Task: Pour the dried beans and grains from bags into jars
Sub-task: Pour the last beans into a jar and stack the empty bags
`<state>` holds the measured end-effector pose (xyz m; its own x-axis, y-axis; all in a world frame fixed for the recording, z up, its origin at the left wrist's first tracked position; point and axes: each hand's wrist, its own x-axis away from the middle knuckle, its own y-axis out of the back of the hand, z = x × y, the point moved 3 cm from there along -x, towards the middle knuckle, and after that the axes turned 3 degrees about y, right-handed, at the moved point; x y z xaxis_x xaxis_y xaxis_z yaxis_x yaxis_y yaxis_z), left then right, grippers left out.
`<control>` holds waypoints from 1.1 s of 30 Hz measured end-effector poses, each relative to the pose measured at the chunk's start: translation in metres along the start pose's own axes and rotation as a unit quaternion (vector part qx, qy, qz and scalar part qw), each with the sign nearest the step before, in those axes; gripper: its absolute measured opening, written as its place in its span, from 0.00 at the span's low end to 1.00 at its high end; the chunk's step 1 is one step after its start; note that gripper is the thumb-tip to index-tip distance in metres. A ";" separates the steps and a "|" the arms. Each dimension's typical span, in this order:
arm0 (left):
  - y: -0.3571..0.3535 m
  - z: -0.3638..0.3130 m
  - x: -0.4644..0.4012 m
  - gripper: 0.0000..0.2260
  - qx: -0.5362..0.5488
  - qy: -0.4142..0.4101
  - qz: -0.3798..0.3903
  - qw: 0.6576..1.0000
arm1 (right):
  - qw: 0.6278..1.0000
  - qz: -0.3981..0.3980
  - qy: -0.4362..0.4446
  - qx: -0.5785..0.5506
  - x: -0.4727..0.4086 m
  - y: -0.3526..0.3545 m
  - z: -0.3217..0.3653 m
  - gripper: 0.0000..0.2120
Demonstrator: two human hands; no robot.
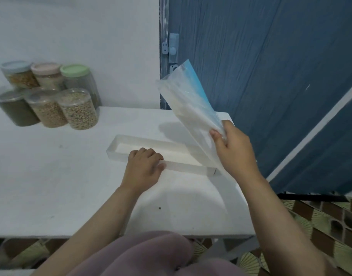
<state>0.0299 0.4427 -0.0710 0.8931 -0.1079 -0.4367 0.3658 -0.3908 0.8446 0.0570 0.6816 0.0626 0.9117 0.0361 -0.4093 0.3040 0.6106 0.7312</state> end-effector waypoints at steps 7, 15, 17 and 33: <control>0.019 -0.004 0.014 0.14 0.069 0.006 -0.035 0.997 | 0.996 0.028 0.057 0.064 -0.012 -0.018 0.027 0.10; 0.070 0.055 0.007 0.28 0.322 0.170 -0.169 0.916 | 0.974 0.151 0.107 0.131 -0.031 -0.047 0.044 0.09; 0.073 0.065 0.002 0.32 0.360 0.175 -0.136 0.906 | 0.966 0.203 0.110 0.120 -0.036 -0.054 0.045 0.10; 0.069 0.068 -0.010 0.16 0.378 0.177 0.009 0.908 | 0.947 0.309 0.062 0.053 -0.041 -0.092 0.031 0.07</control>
<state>0.0284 0.3546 -0.0288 0.9745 0.1282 -0.1842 0.1852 -0.9229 0.3375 0.0001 0.6000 0.0290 0.8868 0.4583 0.0589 -0.2453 0.3589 0.9006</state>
